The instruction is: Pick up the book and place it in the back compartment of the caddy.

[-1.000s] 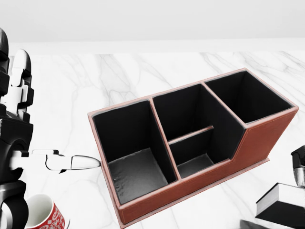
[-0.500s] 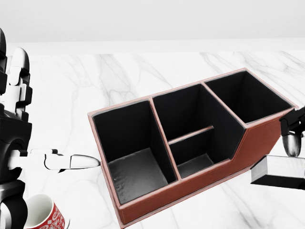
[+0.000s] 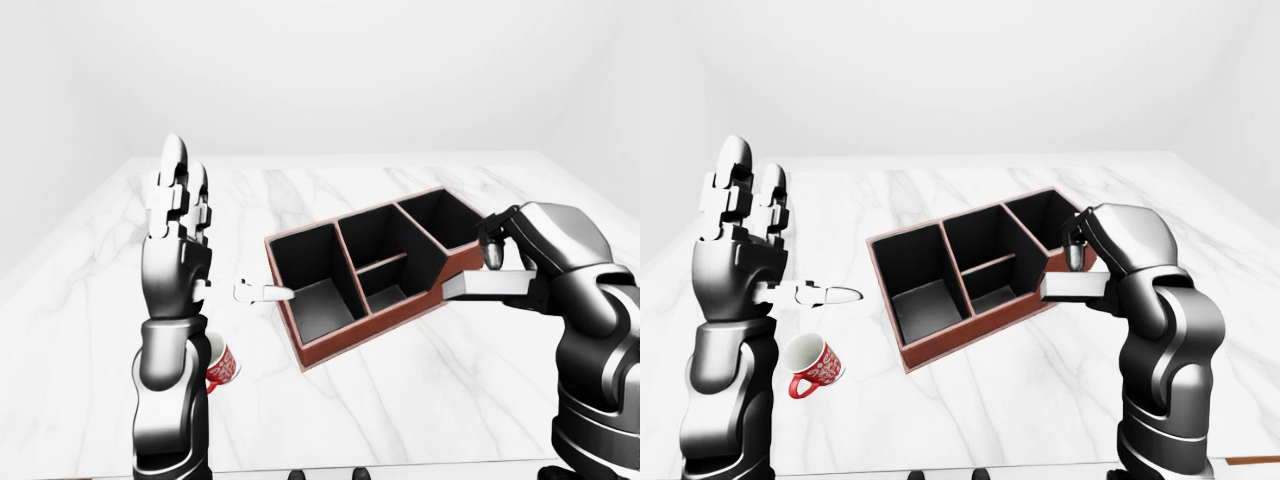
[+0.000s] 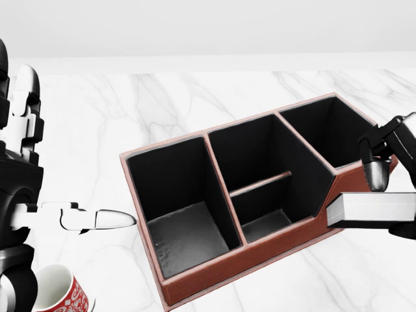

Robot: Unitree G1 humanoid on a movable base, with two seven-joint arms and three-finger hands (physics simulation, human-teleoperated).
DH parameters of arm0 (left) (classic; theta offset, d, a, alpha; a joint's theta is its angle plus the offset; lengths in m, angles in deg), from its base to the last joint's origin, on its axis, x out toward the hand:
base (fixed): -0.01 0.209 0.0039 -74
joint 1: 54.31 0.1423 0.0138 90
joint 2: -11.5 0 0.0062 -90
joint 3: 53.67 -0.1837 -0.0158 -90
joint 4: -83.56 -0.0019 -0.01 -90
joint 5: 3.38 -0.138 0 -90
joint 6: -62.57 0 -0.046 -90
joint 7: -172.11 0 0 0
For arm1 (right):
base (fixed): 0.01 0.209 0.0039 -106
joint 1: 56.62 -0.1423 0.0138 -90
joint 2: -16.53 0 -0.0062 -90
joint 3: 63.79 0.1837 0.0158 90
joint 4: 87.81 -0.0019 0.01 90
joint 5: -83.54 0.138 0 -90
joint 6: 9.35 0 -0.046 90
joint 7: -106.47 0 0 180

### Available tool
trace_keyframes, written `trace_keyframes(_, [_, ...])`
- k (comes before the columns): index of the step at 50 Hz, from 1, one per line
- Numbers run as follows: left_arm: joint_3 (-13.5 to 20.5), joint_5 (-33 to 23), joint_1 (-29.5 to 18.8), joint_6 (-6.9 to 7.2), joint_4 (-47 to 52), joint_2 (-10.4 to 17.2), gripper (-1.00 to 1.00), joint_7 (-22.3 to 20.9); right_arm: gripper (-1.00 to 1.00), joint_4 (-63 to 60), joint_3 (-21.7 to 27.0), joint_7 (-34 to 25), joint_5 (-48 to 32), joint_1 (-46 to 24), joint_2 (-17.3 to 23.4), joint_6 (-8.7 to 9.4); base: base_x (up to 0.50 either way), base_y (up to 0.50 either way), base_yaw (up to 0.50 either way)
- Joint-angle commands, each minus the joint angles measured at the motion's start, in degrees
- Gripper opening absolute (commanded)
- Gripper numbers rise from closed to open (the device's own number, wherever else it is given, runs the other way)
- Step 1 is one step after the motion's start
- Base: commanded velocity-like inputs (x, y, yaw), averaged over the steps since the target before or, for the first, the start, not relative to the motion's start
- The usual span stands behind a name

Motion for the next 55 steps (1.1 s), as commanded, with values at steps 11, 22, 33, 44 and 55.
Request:
trace_keyframes(11, [-0.26, -0.22, 0.11, 0.00, -0.42, -0.06, 1.00, 0.10, -1.00, 0.41, -3.24, 0.01, -1.32, -4.52, -0.99, 0.00, 0.00, 0.00, 0.00])
trace_keyframes(22, [-0.16, -0.23, 0.07, 0.00, 0.41, -0.04, 1.00, 0.03, -1.00, 0.59, -5.08, 0.01, -2.12, -6.16, -1.98, 0.00, 0.00, 0.00, 0.00])
trace_keyframes(33, [-0.43, -0.52, 0.27, 0.00, -0.14, -0.14, 1.00, -0.01, -1.00, 0.76, -6.71, 0.01, -2.86, -6.85, -3.34, 0.00, 0.00, 0.00, 0.00])
trace_keyframes(44, [-0.50, -0.59, 0.36, 0.00, -0.02, -0.22, 1.00, -0.07, -1.00, 1.04, -8.48, 0.01, -4.16, -8.16, -4.72, 0.00, 0.00, 0.00, 0.00])
trace_keyframes(55, [-0.48, -0.59, 0.36, 0.00, 0.46, -0.22, 1.00, -0.02, -1.00, 1.42, -9.32, 0.01, -4.69, -8.97, -5.51, 0.00, 0.00, 0.00, 0.00])
